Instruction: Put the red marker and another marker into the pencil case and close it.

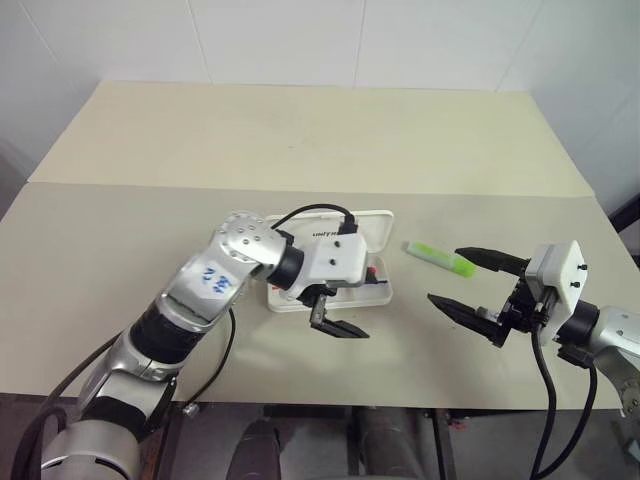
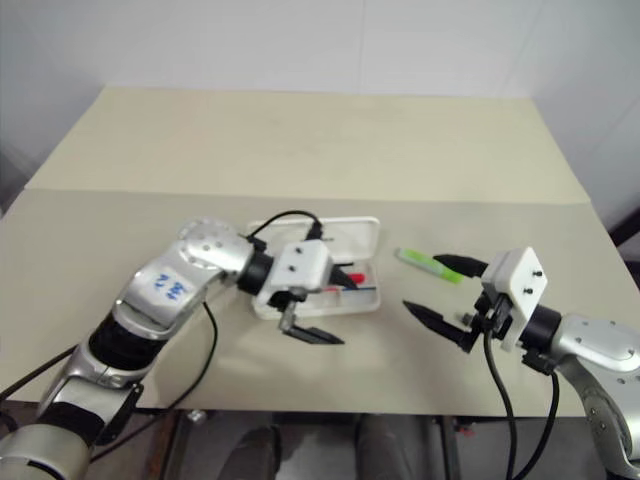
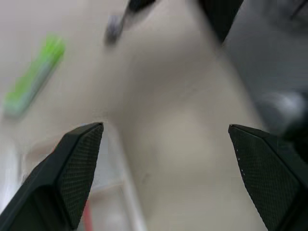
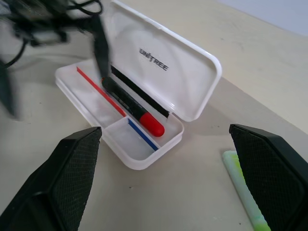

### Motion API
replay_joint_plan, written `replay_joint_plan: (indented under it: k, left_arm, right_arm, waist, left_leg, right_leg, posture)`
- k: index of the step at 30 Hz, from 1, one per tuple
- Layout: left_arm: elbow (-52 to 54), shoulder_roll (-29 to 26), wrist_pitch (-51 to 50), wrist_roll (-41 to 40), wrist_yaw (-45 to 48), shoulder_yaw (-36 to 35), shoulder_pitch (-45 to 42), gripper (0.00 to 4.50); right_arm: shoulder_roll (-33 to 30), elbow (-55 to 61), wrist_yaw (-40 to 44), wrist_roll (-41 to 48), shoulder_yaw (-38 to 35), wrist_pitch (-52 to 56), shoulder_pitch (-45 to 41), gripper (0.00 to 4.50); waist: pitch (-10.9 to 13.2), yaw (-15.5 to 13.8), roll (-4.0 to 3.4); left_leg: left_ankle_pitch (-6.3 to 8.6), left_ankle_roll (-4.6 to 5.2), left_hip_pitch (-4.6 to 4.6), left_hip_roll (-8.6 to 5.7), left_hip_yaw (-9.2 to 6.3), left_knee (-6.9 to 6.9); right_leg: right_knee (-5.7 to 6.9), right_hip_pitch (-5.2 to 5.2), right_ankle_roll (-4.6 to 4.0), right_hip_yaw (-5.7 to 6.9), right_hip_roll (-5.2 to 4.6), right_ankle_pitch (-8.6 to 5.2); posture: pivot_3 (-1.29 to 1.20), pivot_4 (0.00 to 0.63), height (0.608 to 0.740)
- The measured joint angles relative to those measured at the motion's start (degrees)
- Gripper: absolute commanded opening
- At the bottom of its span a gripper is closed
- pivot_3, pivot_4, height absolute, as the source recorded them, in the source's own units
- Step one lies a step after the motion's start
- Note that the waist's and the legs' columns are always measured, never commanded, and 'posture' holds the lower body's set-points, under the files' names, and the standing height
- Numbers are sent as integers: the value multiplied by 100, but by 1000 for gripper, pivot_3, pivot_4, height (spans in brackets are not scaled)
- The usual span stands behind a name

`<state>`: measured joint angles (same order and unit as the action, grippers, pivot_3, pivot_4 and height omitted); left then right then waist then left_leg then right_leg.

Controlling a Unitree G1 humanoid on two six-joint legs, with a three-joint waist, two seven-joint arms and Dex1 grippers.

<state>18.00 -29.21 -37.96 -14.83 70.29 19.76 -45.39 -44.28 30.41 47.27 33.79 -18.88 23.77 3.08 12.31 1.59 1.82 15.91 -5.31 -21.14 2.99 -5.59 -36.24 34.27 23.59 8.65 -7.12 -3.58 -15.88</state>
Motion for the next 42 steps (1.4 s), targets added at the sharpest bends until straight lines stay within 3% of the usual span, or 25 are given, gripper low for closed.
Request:
replay_joint_plan:
  k: [7, 12, 18, 19, 36, 39, 42]
  left_arm:
    - [-317, -419, 546, -644, 433, -822, 173, 4478]
    - [-821, -613, 1040, -1155, 877, -1391, 497, 4478]
    - [-1053, -822, 1198, -1514, 1193, -1706, 636, 4478]
    - [-1088, -856, 1235, -1531, 1210, -1751, 665, 4478]
    - [-1187, -1453, 1637, -2008, 1563, -2540, 1528, 4478]
    - [-1209, -1626, 1700, -2010, 1562, -2654, 1623, 4500]
    - [-1268, -1665, 1725, -2010, 1561, -2670, 1646, 4500]
  right_arm:
    - [132, -722, -197, -567, 318, -205, -318, 4500]
    - [134, -2069, -27, -1165, 910, -461, -1218, 4500]
    - [52, -3318, 610, -1428, 1444, -521, -2282, 4500]
    - [45, -3540, 711, -1489, 1506, -526, -2465, 4500]
    - [107, -5622, 1547, -2330, 2392, -202, -4074, 4500]
    - [185, -5797, 1528, -2377, 2401, -73, -4240, 3911]
    - [197, -5924, 1456, -2440, 2392, 53, -4363, 2920]
  waist:
    - [0, 9, 0]
    - [0, 71, 0]
    - [4, 95, -7]
    - [4, 102, -7]
    - [7, 187, -13]
    - [7, 201, -13]
    - [7, 199, -13]
  left_leg:
    - [-1, -1, 3, -1, 1, -18]
    - [-3, 1, 6, 0, 7, -16]
    - [-3, 2, 3, 0, 7, -4]
    - [-3, 2, 6, 0, 5, 1]
    - [-2, 3, 1, 1, 4, 13]
    - [-2, 3, 3, 1, 5, 11]
    - [-2, 3, 4, 1, 4, 11]
  right_leg:
    - [-3, -9, -26, -2, 0, -3]
    - [-3, -7, -27, -6, 0, 1]
    - [-7, -4, 1, -6, -2, 16]
    - [-3, -4, 59, -2, -2, 47]
    - [-1, 8, 61, 6, -4, 49]
    - [-1, 7, 61, 5, -5, 49]
    - [1, 7, 60, 6, -4, 49]
  posture:
    - [0, 150, 740]
    - [0, 150, 740]
    - [0, 150, 740]
    - [0, 150, 740]
    - [0, 150, 740]
    - [0, 150, 740]
    - [0, 150, 740]
